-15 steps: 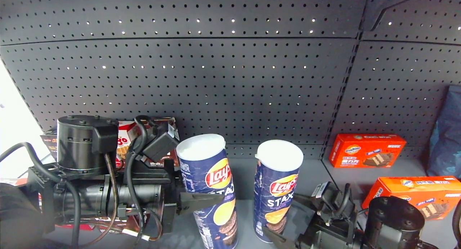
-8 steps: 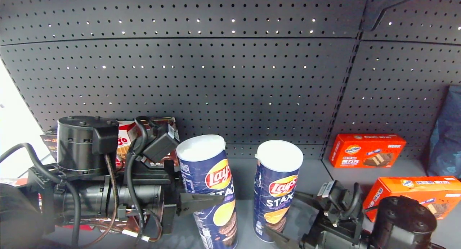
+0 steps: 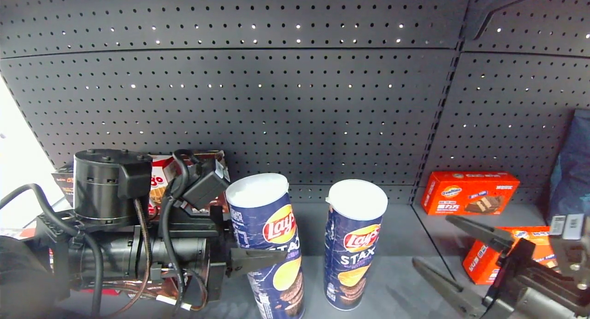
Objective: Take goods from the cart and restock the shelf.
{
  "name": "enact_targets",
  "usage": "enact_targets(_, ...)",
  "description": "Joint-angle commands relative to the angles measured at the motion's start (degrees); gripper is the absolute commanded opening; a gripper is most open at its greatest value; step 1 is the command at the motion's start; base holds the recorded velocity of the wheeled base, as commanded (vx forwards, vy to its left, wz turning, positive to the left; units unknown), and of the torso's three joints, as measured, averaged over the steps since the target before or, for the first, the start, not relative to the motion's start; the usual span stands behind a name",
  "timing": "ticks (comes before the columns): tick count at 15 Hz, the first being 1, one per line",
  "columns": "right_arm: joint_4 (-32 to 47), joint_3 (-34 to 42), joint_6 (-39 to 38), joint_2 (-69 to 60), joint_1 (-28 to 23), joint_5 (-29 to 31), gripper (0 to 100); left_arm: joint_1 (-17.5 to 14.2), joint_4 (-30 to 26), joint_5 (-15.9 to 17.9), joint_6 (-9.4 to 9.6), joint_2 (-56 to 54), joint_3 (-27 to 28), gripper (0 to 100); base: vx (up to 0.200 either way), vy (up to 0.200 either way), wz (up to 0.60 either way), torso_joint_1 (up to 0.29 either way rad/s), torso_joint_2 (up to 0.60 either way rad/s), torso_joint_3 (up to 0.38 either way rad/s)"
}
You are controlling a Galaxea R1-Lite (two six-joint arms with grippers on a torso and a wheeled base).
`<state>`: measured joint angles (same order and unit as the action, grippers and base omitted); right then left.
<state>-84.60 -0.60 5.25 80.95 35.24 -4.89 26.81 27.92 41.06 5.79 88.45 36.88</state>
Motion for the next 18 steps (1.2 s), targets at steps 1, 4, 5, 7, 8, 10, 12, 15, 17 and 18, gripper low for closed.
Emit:
enact_targets(1,3.48,0.6,1.34,-10.98,-7.03,0.05,100,0.0,0.03,-0.28,0.01,-0.39,0.04,0,0.0,0.0,0.0,0.0,0.0,0.0)
enact_targets(4,10.16,0.6,2.92,-18.72,-17.66,0.14,100,-0.09,0.03,-0.36,0.01,-0.39,-0.14,0,0.0,0.0,0.0,0.0,0.0,0.0)
enact_targets(5,14.91,0.6,3.62,-22.06,-20.83,0.23,100,-0.18,0.03,-0.45,0.01,-0.3,-0.4,0,0.0,0.0,0.0,0.0,0.0,0.0)
enact_targets(7,27.3,0.6,4.24,-30.32,-26.37,3.75,100,-0.26,0.03,-0.36,0.27,-0.3,-1.37,0,0.0,0.0,0.0,0.0,0.0,0.0)
enact_targets(8,34.42,0.6,4.06,-36.03,-28.12,5.33,100,-0.35,0.03,-0.36,0.36,-0.48,-1.37,0,0.0,0.0,0.0,0.0,0.0,0.0)
enact_targets(10,47.95,0.6,3.97,-49.04,-29.0,6.03,100,-0.26,0.03,-0.36,0.45,-1.53,-1.28,0,0.0,0.0,0.0,0.0,0.0,0.0)
enact_targets(12,66.94,0.6,4.06,-67.5,-28.91,5.86,100,-0.18,0.12,-0.36,0.45,-1.97,-0.84,0,0.0,0.0,0.0,0.0,0.0,0.0)
enact_targets(15,80.03,0.6,2.66,-75.32,-28.65,15.79,100,-0.53,1.26,0.07,0.36,-1.88,0.56,0,0.0,0.0,0.0,0.0,0.0,0.0)
enact_targets(17,80.12,0.6,1.69,-75.32,-28.65,16.05,100,-0.97,2.93,0.16,0.27,-1.71,0.92,0,0.0,0.0,0.0,0.0,0.0,0.0)
enact_targets(18,80.12,0.6,1.43,-75.32,-28.65,15.96,100,-1.06,3.11,0.16,0.27,-1.62,0.92,0,0.0,0.0,0.0,0.0,0.0,0.0)
